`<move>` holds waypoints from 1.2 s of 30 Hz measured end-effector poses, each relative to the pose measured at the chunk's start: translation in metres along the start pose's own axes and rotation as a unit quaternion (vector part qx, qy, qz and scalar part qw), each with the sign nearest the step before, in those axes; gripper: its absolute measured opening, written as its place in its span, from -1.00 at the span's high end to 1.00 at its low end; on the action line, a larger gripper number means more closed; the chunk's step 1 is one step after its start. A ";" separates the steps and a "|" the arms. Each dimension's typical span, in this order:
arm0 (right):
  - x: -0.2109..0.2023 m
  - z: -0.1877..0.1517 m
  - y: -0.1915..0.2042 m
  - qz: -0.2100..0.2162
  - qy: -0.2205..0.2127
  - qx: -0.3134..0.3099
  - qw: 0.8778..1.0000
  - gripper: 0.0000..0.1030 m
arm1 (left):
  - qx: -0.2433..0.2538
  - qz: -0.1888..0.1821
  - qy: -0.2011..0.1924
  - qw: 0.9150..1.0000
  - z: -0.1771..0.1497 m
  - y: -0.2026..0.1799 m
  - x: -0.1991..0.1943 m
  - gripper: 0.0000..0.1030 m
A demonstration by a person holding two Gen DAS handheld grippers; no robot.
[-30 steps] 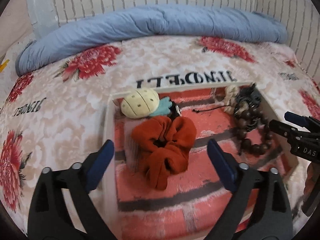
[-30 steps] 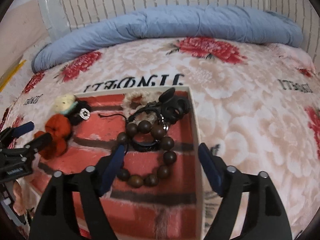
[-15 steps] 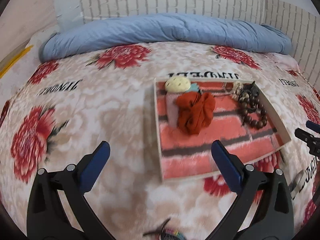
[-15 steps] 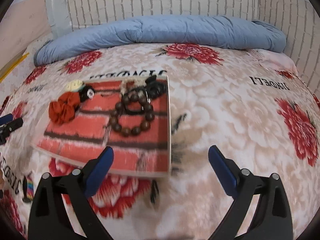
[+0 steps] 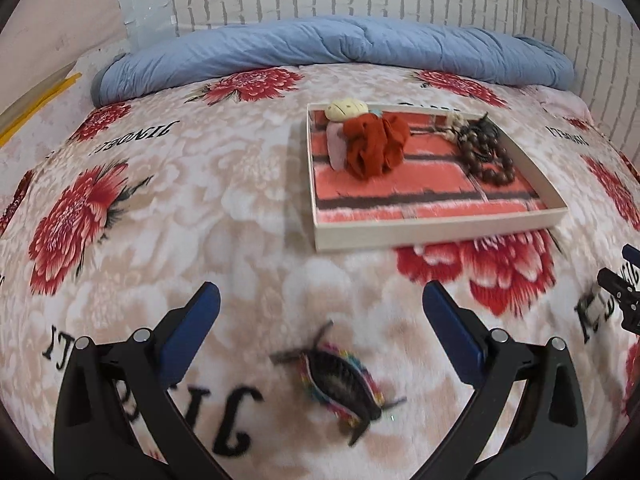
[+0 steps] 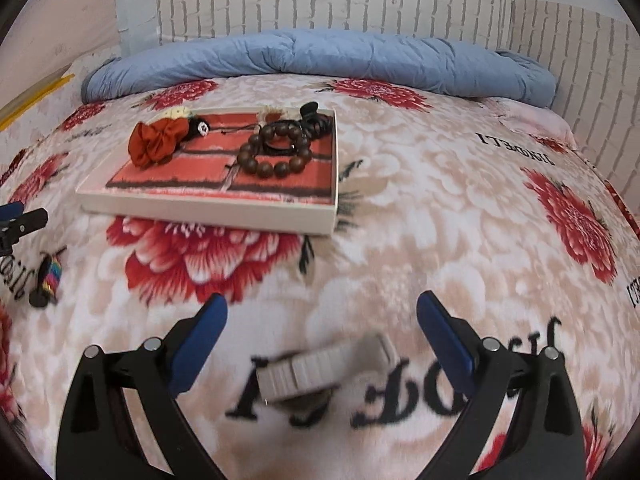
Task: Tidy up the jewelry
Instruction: 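Move the left tool to the rainbow claw clip while the right tool reaches the white watch strap, then close the right tool on the white watch strap while the left tool grasps the rainbow claw clip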
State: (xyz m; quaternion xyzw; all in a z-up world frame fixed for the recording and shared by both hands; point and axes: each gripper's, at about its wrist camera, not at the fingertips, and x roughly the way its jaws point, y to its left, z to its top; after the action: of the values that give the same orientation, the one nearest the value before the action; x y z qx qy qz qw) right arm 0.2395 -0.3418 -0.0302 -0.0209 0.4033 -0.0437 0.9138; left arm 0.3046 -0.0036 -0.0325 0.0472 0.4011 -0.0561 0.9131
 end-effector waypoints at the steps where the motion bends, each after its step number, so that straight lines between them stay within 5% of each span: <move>1: 0.000 -0.004 0.000 -0.004 0.000 -0.002 1.000 -0.82 | 0.000 0.000 0.000 1.000 -0.006 -0.002 -0.001 -0.90; 23: 0.022 -0.027 -0.019 0.025 0.031 0.045 0.998 -0.80 | -0.019 -0.011 0.039 0.999 -0.052 -0.003 0.023 -0.90; 36: 0.017 -0.028 -0.023 0.039 0.018 0.057 0.997 -0.11 | -0.021 -0.013 0.039 0.999 -0.053 -0.003 0.023 -0.90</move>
State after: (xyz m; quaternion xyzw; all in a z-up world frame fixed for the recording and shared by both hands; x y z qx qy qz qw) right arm 0.2287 -0.3660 -0.0595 0.0477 0.4167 -0.0316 0.9073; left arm 0.2812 -0.0008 -0.0849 0.0252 0.4384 -0.0582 0.8965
